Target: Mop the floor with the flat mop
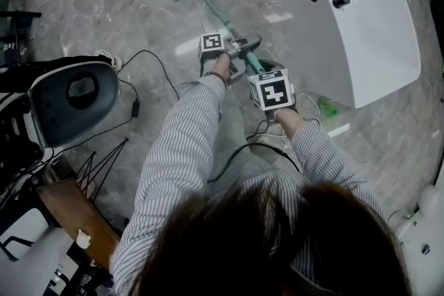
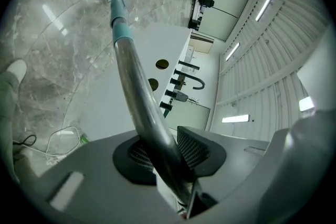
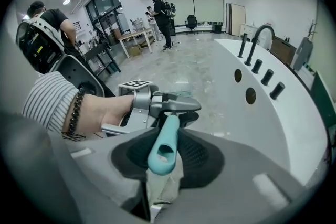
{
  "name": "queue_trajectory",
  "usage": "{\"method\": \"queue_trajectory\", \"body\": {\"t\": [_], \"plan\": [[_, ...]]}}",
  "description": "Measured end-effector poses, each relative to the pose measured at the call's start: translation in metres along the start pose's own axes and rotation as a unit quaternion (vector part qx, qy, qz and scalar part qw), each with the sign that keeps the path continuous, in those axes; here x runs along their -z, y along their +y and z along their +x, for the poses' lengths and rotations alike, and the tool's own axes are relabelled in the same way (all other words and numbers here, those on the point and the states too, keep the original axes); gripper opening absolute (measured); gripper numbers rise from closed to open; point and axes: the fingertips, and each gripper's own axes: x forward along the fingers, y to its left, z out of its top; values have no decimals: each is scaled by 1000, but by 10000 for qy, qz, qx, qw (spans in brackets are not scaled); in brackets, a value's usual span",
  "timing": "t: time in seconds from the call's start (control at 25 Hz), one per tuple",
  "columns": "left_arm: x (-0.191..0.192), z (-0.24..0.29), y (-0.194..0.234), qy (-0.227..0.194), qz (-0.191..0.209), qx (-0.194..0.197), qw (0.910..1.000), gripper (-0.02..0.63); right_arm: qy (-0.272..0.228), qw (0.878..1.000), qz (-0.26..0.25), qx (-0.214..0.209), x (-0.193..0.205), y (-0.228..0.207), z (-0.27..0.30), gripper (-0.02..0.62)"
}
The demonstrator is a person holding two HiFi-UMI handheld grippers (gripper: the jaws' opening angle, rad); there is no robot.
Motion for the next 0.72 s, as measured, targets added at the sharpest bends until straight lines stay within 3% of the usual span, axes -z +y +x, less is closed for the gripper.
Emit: {"method": "queue_trajectory", "body": {"t": [0.16,0.36,0.56,0.72], "plan": [[76,0,42,61,299,4,9995,112,-10,10000,-19,2,82,-2,-33,112],[174,3,90,37,346,67,9994,106,-44,9999,-91,-44,184,-6,-80,112],[280,14,137,37,157,42,9999,106,-42,9999,-117,-117,284,-18,-136,112],[360,19,148,-6,-270,381,9989,87,-138,9997,-100,-154,345,-22,-187,112]]}}
